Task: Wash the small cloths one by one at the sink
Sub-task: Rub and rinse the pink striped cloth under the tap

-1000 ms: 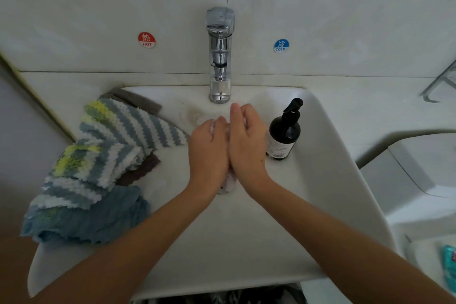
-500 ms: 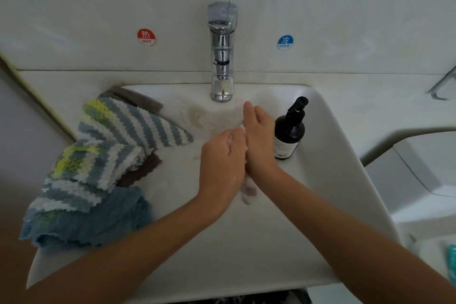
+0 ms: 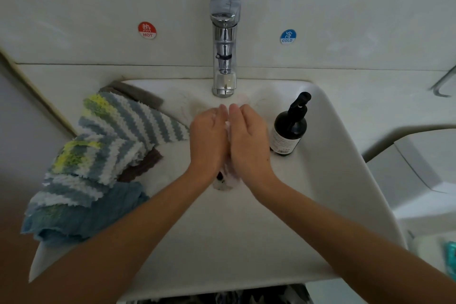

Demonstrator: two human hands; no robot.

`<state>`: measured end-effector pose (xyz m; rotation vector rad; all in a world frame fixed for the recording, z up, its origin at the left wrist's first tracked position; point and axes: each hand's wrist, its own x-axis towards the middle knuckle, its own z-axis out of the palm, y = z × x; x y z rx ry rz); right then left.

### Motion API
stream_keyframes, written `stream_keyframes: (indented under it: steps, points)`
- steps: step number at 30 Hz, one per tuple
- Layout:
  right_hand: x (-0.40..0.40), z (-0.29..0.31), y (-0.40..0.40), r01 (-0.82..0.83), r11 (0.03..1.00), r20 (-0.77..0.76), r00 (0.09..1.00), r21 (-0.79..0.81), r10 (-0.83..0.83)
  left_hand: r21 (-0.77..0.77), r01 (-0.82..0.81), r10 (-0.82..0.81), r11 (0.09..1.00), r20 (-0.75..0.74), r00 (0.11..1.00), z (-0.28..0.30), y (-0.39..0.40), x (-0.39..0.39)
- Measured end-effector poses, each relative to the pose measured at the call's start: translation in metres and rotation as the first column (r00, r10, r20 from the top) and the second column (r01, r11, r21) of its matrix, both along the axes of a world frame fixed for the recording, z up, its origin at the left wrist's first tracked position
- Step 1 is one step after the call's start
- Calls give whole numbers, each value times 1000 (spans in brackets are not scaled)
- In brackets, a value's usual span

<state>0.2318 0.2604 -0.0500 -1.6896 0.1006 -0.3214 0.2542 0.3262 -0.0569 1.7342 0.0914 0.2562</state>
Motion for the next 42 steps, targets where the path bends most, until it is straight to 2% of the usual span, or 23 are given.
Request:
stream_keyframes:
  steps: [2,6,11,16,19,22,27,30,32,34,37,42]
  points:
    - [10,1,-3,-23,1000,-24,999,-1,23,32,14,-15,999,17,1000,-1,-1,-11]
    - [26,1,-17,58,993,-62,997,103,-52,76,106,-112,991,78,991,5,-13,-40]
    - [-3,2,-3,11,1000,8,1000,-15,-11,37,13,-15,999,59,998,4,-4,-4]
    - [26,7,-15,58,995,-42,998,77,-55,117,94,-108,989,117,987,3,-11,-41]
    - [1,4,-6,15,1000,11,1000,12,-15,170,30,-47,985,97,994,1,-2,-16]
    - [-2,2,-4,-53,998,-18,998,-39,53,169,20,-33,985,74,997,-3,2,-12]
    - [19,3,-16,83,991,-67,995,103,-76,121,81,-93,989,93,991,-1,-13,-35]
    - [-6,1,-7,13,999,-39,999,36,-12,97,61,-69,993,87,994,-1,-4,-13]
    - [-10,5,-7,-36,998,-42,998,49,38,116,133,-141,984,61,988,2,6,-4]
    - [0,13,-17,-35,998,-71,997,59,39,210,226,-240,951,43,970,8,19,1]
    - [12,21,-39,-135,986,-111,986,-96,124,373,323,-363,870,40,931,17,41,9]
    - [8,28,-52,-478,823,-303,868,-305,392,425,441,-482,791,-12,876,27,59,13]
